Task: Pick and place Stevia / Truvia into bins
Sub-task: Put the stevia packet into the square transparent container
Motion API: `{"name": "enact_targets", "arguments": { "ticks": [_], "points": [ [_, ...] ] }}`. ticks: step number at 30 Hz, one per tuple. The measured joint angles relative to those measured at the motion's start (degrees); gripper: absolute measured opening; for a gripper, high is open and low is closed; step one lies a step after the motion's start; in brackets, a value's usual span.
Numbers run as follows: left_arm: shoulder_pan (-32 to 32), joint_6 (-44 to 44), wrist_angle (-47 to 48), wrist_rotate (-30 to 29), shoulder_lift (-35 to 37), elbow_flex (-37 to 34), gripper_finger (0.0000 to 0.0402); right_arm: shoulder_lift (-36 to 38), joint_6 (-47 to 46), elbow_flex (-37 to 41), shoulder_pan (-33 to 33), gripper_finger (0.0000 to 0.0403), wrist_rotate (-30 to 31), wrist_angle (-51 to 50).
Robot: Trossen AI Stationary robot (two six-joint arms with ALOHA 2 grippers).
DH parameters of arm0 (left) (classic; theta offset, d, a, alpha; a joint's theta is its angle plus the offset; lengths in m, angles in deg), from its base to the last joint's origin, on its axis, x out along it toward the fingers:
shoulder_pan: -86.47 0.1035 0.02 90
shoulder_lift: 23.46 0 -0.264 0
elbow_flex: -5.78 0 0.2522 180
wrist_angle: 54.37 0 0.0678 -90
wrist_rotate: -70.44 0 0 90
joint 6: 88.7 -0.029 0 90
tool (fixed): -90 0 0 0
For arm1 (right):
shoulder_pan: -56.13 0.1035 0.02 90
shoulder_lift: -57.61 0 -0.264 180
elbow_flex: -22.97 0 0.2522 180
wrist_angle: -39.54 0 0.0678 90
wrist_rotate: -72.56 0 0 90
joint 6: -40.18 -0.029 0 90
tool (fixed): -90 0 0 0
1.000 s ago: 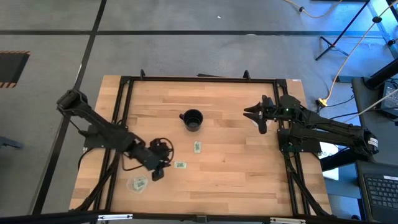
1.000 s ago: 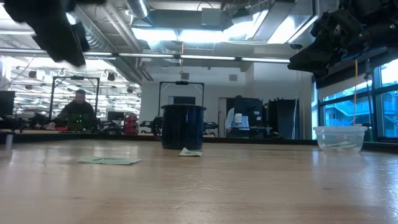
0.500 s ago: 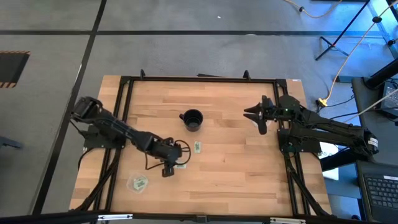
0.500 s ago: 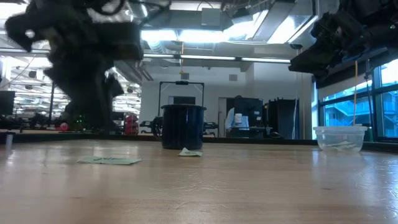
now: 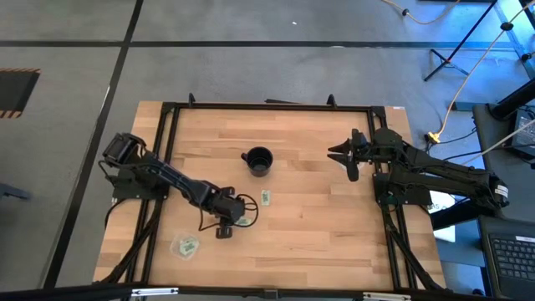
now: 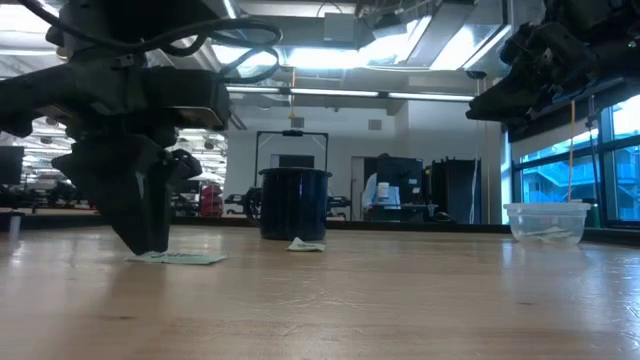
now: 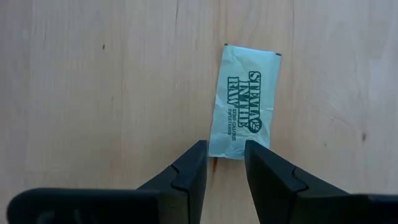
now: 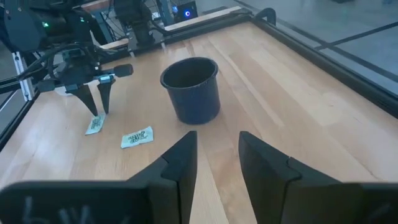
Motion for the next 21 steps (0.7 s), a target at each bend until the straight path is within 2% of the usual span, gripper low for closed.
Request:
{"name": "enact_targets", "arguments": {
  "ticks": [10, 21],
  "points": [
    [-1.73, 0.12, 0.65, -3.63, -1.72, 0.07, 0.0098, 0.00, 0.04, 0.00, 0.00, 0.0122, 0.09, 0.02],
    [-1.67, 0.33, 1.00, -4.17, -1.83, -0.04, 0.0045, 0.00, 0.07, 0.00, 0.00, 0.0122, 0.11, 0.02]
  ]
}}
